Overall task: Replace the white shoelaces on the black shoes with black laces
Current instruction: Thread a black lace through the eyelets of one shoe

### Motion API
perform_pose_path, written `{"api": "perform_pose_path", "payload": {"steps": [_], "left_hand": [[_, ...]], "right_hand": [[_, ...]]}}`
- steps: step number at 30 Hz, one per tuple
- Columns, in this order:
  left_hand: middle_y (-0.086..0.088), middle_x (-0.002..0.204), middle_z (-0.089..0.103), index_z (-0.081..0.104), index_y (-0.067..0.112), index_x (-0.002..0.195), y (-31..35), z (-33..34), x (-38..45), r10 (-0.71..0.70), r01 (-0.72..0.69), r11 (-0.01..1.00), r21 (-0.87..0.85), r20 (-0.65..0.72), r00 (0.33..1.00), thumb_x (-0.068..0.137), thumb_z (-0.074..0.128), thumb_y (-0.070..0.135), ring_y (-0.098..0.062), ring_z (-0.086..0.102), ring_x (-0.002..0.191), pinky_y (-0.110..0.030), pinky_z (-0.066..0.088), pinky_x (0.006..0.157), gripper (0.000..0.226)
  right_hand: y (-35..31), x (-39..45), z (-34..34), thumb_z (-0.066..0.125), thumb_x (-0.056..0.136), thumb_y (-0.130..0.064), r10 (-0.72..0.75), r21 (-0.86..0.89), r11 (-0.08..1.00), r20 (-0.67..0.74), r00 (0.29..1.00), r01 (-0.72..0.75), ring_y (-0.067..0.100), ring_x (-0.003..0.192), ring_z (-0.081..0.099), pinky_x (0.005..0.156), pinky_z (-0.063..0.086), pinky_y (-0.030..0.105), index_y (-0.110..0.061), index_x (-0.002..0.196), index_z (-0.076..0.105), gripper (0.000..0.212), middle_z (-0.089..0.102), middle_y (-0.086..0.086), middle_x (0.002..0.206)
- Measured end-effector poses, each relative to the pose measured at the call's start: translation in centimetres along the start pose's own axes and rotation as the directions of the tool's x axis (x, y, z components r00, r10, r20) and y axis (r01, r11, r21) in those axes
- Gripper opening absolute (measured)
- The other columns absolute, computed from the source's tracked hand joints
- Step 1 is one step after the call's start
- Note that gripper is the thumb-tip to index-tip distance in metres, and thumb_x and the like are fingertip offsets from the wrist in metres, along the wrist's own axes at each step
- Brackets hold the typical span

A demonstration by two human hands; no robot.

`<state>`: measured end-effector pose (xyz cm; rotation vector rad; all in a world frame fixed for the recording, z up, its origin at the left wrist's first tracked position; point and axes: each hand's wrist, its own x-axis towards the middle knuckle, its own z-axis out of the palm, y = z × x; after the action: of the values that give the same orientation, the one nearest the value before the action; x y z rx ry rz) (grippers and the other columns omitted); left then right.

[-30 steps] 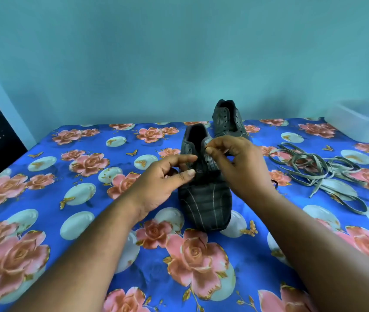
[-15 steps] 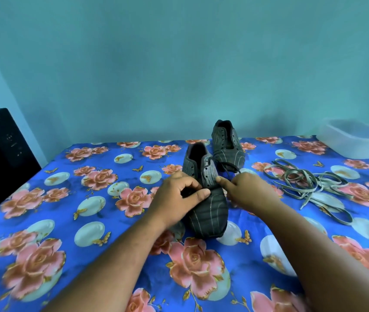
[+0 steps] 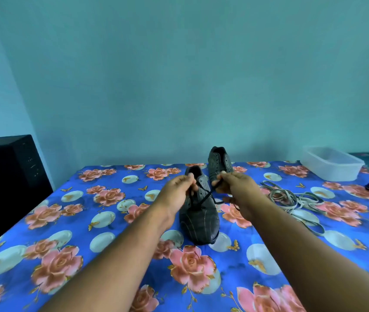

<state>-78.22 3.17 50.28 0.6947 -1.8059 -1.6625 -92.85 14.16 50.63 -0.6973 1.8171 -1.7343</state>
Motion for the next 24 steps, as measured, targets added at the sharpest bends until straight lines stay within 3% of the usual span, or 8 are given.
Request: {"api": "perform_pose_path", "payload": {"steps": [3, 6, 8, 13, 24], "left_hand": [[0.004, 0.070, 0.065, 0.065, 0.018, 0.085, 3.1, -0.4, -0.4, 0.050, -0.051, 0.996, -0.071, -0.018, 0.999, 0.106, 0.053, 0.025, -0.012, 0.057, 0.064, -0.023, 0.041, 0.058, 0.025], [0.007, 0.068, 0.068, 0.070, 0.019, 0.092, 6.4, -1.1, -1.1, 0.118, -0.119, 0.991, -0.065, -0.018, 0.993, 0.105, 0.054, 0.022, -0.014, 0.059, 0.067, -0.030, 0.041, 0.066, 0.021], [0.009, 0.071, 0.070, 0.072, 0.020, 0.095, 8.6, -1.4, -1.8, 0.168, -0.169, 0.985, -0.036, -0.009, 0.986, 0.105, 0.054, 0.023, -0.015, 0.060, 0.070, -0.033, 0.041, 0.074, 0.021], [0.010, 0.080, 0.071, 0.072, 0.023, 0.099, 13.7, -2.1, -3.9, 0.289, -0.288, 0.957, 0.047, -0.021, 0.957, 0.105, 0.054, 0.027, -0.011, 0.061, 0.073, -0.034, 0.040, 0.075, 0.020], [0.011, 0.080, 0.071, 0.073, 0.024, 0.100, 22.4, -3.4, -7.8, 0.463, -0.457, 0.886, 0.080, -0.087, 0.882, 0.104, 0.056, 0.031, -0.011, 0.063, 0.074, -0.033, 0.043, 0.077, 0.019]], "right_hand": [[-3.4, -1.3, 0.2, 0.051, 0.105, -0.030, -0.074, 0.026, 0.997, 0.049, 0.996, 0.073, 0.015, 0.067, 0.061, 0.066, 0.043, 0.031, -0.019, 0.088, 0.063, 0.024, 0.075, 0.003, 0.086], [-7.2, -3.0, 0.6, 0.049, 0.107, -0.029, -0.172, 0.000, 0.985, 0.116, 0.978, 0.173, 0.009, 0.059, 0.061, 0.060, 0.035, 0.028, -0.019, 0.084, 0.060, 0.027, 0.071, 0.003, 0.081], [-9.5, -3.9, 0.8, 0.049, 0.106, -0.031, -0.229, -0.041, 0.971, 0.135, 0.964, 0.236, 0.010, 0.066, 0.064, 0.063, 0.037, 0.029, -0.021, 0.084, 0.061, 0.028, 0.073, 0.001, 0.084], [-15.0, -6.2, 1.1, 0.051, 0.105, -0.034, -0.330, -0.078, 0.936, 0.146, 0.933, 0.343, 0.014, 0.083, 0.066, 0.078, 0.044, 0.036, -0.024, 0.087, 0.064, 0.024, 0.075, -0.004, 0.087], [-23.6, -11.5, 1.6, 0.054, 0.104, -0.035, -0.495, -0.118, 0.856, 0.098, 0.864, 0.504, 0.014, 0.085, 0.065, 0.080, 0.049, 0.033, -0.023, 0.095, 0.071, 0.023, 0.075, -0.003, 0.092]]}}
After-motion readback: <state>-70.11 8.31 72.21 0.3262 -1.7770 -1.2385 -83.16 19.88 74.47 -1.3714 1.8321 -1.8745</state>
